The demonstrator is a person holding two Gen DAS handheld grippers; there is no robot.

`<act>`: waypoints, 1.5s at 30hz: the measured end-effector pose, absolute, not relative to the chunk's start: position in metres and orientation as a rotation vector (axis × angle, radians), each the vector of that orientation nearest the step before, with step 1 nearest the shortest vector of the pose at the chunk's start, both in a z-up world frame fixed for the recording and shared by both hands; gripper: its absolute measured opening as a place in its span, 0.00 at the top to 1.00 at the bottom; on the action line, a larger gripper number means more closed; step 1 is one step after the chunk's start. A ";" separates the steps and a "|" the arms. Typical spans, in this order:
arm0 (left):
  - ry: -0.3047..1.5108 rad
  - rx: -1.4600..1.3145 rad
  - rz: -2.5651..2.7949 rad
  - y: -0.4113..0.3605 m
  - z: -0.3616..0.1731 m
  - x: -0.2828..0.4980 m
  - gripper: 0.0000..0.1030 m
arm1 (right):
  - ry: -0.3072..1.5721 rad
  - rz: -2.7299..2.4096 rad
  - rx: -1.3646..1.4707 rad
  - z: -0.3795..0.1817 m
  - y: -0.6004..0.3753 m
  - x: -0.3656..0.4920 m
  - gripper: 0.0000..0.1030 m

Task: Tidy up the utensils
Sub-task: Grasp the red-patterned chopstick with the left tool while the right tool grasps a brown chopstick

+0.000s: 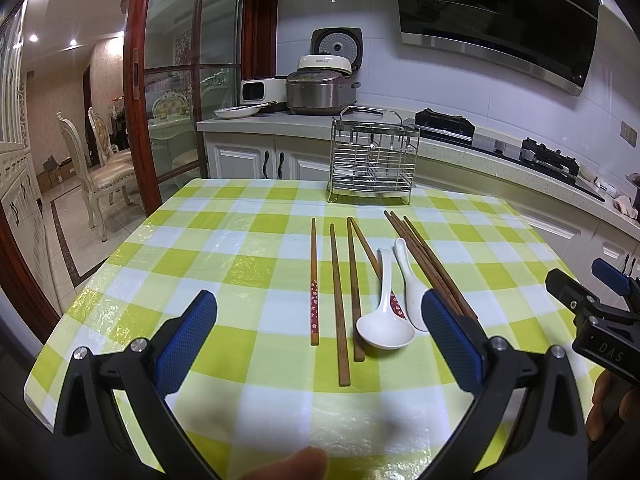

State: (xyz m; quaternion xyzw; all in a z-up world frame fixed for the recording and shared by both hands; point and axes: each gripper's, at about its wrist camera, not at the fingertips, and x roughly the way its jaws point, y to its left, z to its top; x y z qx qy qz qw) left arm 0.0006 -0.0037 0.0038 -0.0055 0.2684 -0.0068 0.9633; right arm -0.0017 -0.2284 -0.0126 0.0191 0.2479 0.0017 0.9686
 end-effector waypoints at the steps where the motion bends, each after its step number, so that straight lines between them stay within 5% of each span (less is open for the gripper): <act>1: 0.544 -0.012 -0.014 -0.004 0.004 0.001 0.04 | 0.501 0.003 0.038 -0.013 -0.228 -0.002 0.06; 24: 0.705 -0.026 -0.115 0.024 -0.023 0.060 0.04 | 0.876 0.101 0.066 -0.059 -0.213 0.087 0.06; 34: 0.776 -0.052 -0.113 0.036 -0.030 0.125 0.05 | 0.876 0.142 0.084 -0.048 -0.208 0.155 0.06; 38: 0.811 -0.058 -0.136 0.039 -0.034 0.154 0.16 | 0.879 0.135 0.084 -0.047 -0.204 0.185 0.07; 43: 0.847 -0.046 -0.170 0.037 -0.042 0.188 0.33 | 0.900 0.136 0.065 -0.054 -0.196 0.213 0.22; 45: 0.867 -0.039 -0.174 0.034 -0.047 0.201 0.47 | 0.904 0.140 0.067 -0.056 -0.194 0.220 0.25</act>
